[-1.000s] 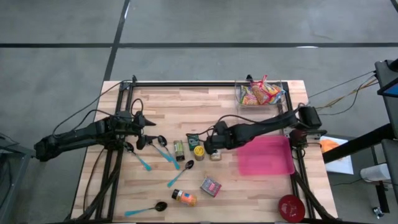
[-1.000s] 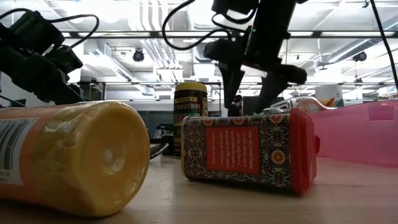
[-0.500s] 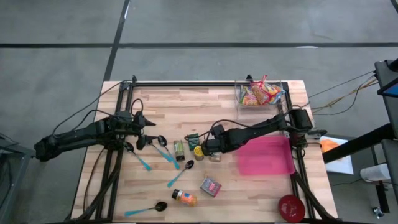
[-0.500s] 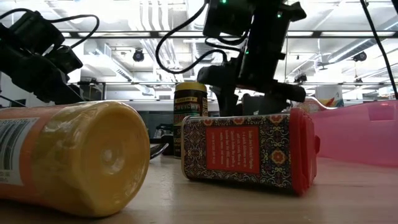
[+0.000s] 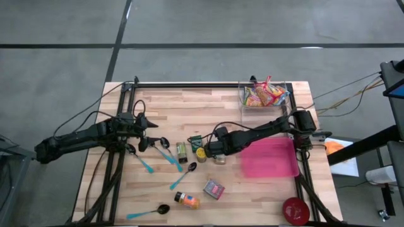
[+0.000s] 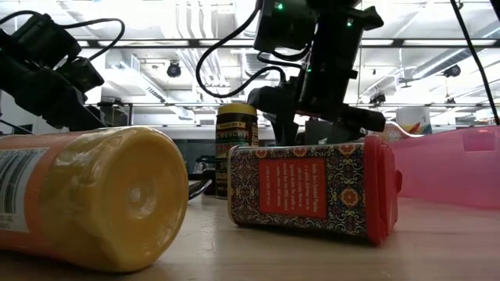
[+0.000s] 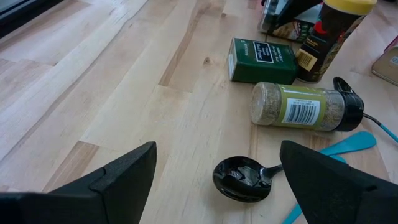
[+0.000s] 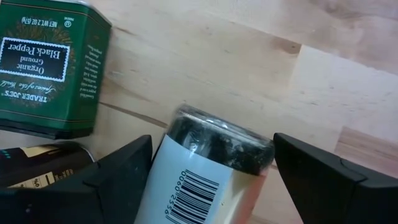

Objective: Pick & Place Food Item
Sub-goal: Put the gold seasoning bottle into the bottom transparent bin

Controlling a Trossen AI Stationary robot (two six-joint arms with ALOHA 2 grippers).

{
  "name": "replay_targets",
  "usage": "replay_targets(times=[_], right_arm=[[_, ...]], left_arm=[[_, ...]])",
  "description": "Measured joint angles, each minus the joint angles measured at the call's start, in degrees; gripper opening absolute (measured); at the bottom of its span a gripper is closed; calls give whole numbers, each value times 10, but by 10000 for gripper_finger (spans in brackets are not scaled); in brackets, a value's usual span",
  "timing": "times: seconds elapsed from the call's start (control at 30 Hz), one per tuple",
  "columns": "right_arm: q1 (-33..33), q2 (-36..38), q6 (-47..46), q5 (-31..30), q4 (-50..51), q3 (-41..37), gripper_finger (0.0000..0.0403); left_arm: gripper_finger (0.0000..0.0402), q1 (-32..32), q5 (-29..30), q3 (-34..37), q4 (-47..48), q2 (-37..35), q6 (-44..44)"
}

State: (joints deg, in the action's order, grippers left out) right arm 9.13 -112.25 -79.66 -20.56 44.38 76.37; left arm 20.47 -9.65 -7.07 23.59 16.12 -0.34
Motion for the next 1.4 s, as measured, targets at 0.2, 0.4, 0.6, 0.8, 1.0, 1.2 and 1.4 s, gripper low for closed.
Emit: replay_targets(times=[0.2, 0.4, 0.6, 0.8, 1.0, 1.2, 1.4], right_arm=[[0, 1, -4, -3, 8, -3, 276], [0, 2, -6, -4, 11, -3, 282], [0, 1, -8, -4, 12, -3, 284], [0, 1, -10, -4, 15, -3, 268], [0, 1, -12, -4, 15, -4, 276], [0, 0, -12, -4, 19, -4, 264], [0, 0, -11, -4, 19, -4, 264]], left_arm=[[345, 0, 0, 0, 0, 0, 0], [345, 0, 0, 0, 0, 0, 0], [345, 0, 0, 0, 0, 0, 0], [345, 0, 0, 0, 0, 0, 0], [345, 0, 0, 0, 0, 0, 0], [345, 0, 0, 0, 0, 0, 0], [345, 0, 0, 0, 0, 0, 0]])
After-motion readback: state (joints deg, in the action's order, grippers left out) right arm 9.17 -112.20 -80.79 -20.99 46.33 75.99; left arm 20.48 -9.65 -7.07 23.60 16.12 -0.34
